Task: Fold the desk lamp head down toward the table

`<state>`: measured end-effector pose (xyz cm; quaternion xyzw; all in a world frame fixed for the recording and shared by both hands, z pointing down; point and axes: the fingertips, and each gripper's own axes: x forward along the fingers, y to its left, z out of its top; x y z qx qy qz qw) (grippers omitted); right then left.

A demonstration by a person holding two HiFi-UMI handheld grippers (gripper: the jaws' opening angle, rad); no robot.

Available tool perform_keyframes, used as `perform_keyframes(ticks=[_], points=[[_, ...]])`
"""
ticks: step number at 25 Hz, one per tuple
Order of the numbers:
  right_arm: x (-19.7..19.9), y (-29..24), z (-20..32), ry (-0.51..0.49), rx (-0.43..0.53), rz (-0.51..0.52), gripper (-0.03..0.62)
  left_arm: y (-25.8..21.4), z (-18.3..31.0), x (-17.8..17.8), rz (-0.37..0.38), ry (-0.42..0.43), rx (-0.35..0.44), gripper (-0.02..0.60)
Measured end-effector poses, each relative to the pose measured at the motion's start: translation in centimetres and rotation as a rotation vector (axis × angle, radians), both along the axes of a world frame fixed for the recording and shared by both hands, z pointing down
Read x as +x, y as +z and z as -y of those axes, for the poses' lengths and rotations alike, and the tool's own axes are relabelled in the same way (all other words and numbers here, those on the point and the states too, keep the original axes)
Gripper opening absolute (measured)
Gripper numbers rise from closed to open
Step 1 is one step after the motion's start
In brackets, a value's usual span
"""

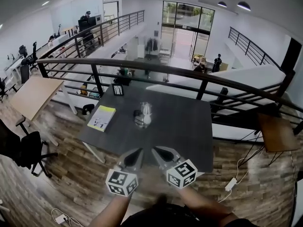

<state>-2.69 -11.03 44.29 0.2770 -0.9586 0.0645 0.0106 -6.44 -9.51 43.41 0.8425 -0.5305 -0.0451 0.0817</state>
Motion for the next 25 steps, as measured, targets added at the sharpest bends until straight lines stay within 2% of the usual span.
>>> perform_keyframes(ticks=[6, 11, 18, 25], points=[[1.3, -1.0, 6.0, -0.046, 0.001, -0.003, 0.003, -0.6, 6.2, 1.9, -0.004, -0.034, -0.003, 0.002], [2.6, -1.2, 9.5, -0.074, -0.007, -0.007, 0.003, -0.8, 9.6, 3.6, 0.004, -0.046, -0.015, 0.002], [1.1, 0.1, 12.4, -0.101, -0.024, -0.020, 0.003, 1.0, 12.8, 1.6, 0.012, -0.065, -0.020, 0.002], [-0.3, 0.9, 16.3, -0.065, -0.048, -0.033, 0.003, 1.3, 16.7, 0.3, -0.017, -0.025, -0.048, 0.002]])
